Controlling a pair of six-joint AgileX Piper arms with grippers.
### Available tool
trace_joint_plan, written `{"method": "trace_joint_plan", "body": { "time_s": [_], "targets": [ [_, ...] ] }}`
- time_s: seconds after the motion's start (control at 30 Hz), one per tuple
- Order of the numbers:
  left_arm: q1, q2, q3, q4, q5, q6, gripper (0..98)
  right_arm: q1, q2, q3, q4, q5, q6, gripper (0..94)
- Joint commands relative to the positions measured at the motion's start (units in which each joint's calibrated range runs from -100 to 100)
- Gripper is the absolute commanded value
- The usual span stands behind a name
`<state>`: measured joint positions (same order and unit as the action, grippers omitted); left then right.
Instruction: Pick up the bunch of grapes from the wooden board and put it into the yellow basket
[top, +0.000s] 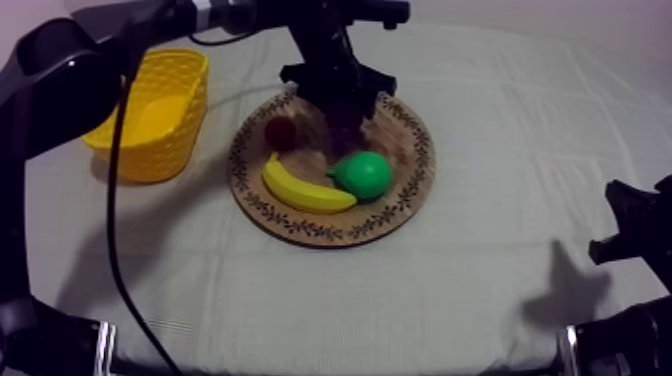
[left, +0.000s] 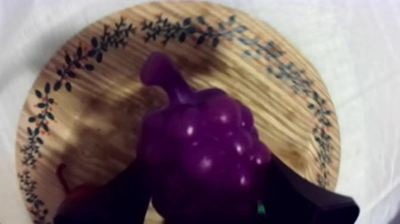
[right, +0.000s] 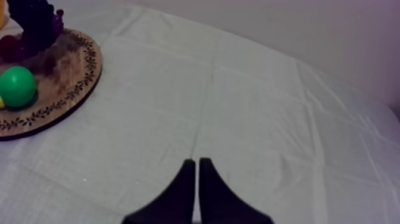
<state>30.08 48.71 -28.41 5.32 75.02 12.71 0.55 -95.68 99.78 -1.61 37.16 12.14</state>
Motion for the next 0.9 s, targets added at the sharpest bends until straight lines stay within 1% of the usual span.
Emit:
{"method": "trace_joint_plan", "body": {
  "time_s": [0.0, 0.17, 0.23, 0.3, 0.43, 0.53, 0.7, 0.87],
  "targets": [
    [0.19, -3.50, 1.81, -0.35, -0.62, -1.42, 53.3, -0.01, 0.00, -0.01, -0.02, 0.01, 0.04, 0.5],
    [1.57, -11.32, 6.51, -2.02, -1.98, -5.06, 53.1, -0.01, 0.00, -0.01, -0.02, 0.01, 0.04, 0.5],
    [2.39, -14.75, 9.19, -2.96, -2.72, -6.18, 53.1, -0.01, 0.00, -0.01, -0.02, 0.01, 0.04, 0.5],
    [3.34, -18.34, 12.08, -4.25, -3.29, -6.63, 53.2, -0.01, 0.00, -0.01, -0.02, 0.01, 0.04, 0.5],
    [5.15, -25.68, 17.86, -7.33, -3.16, -5.33, 53.1, -0.01, 0.00, -0.01, -0.02, 0.01, 0.04, 0.5],
    [5.89, -31.24, 22.17, -8.72, -2.97, -4.07, 53.1, -0.01, 0.00, -0.01, -0.02, 0.01, 0.04, 0.5],
    [5.52, -40.06, 28.76, -9.37, -2.82, -2.93, 53.3, -0.01, 0.00, -0.01, -0.02, 0.01, 0.04, 0.5],
    [3.11, -47.59, 34.67, -9.31, -2.79, -2.80, 53.4, -0.01, 0.00, -0.01, -0.02, 0.01, 0.04, 0.5]
  ]
}}
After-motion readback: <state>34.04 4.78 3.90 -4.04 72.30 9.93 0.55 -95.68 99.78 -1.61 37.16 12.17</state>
